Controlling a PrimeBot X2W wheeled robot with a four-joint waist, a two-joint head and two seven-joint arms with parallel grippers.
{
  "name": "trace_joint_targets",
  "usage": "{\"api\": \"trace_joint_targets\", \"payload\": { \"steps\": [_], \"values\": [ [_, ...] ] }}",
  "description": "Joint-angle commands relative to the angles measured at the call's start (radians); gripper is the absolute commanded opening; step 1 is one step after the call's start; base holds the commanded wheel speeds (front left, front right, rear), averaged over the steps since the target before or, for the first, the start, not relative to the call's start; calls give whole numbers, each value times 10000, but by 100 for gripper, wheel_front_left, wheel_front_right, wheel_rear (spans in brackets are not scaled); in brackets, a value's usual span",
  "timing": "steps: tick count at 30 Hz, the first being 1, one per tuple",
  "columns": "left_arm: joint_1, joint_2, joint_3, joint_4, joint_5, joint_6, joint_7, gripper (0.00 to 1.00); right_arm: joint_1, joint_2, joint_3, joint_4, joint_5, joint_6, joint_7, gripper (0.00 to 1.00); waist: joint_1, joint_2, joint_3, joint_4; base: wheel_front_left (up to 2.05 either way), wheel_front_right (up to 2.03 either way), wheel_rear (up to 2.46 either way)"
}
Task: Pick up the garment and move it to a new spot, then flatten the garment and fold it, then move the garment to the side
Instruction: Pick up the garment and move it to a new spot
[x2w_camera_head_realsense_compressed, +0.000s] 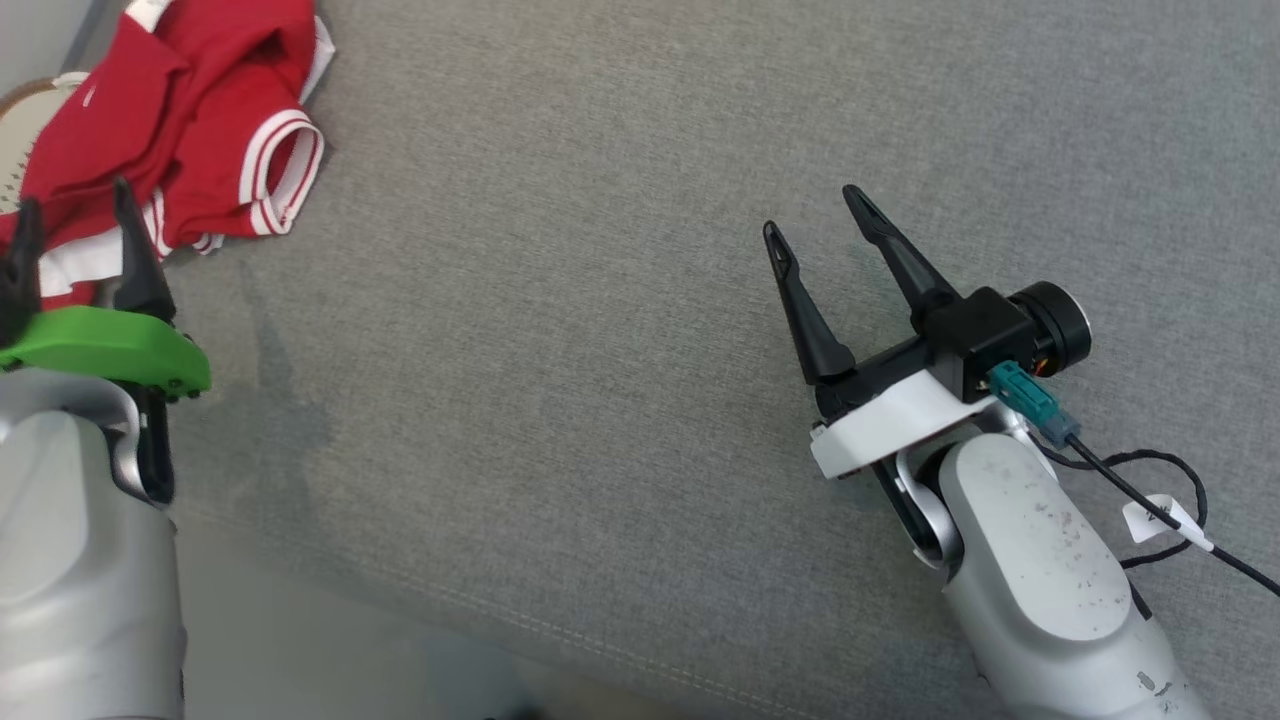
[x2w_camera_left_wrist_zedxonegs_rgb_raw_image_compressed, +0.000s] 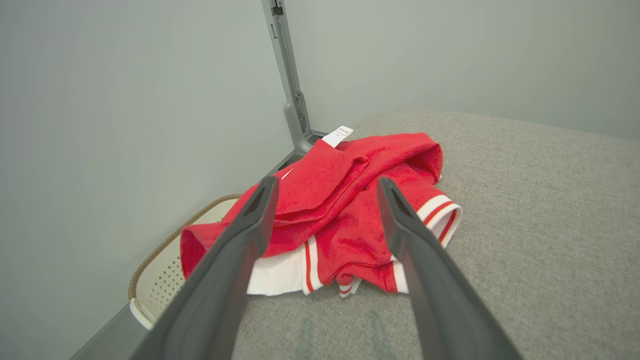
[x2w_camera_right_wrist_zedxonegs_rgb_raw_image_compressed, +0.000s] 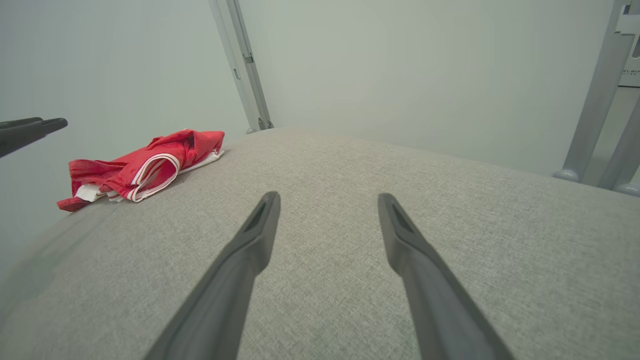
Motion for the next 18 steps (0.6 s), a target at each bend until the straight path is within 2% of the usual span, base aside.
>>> {"api": "trace_joint_targets", "payload": {
  "steps": [1,7,14,18],
  "values": [
    [-379,206,-7,193,22,-39,2,100,-207,-53,18,-99,-29,-15,1,100,0,0,1132,-1004,0,0,0],
    [-1141,617,95,1175,82,-64,0,100,-396,-73,248,-488,-64,-15,1,100,0,0,1636,-1552,0,0,0],
    [-1725,941,564,2319,-190,177,0,100,-450,-159,383,-935,-150,-15,1,100,0,0,2059,-2106,0,0,0],
    [-2091,1148,664,3470,-284,414,20,100,-379,-221,393,-1025,-189,-15,1,100,0,0,2117,-2272,0,0,0]
  ]
}}
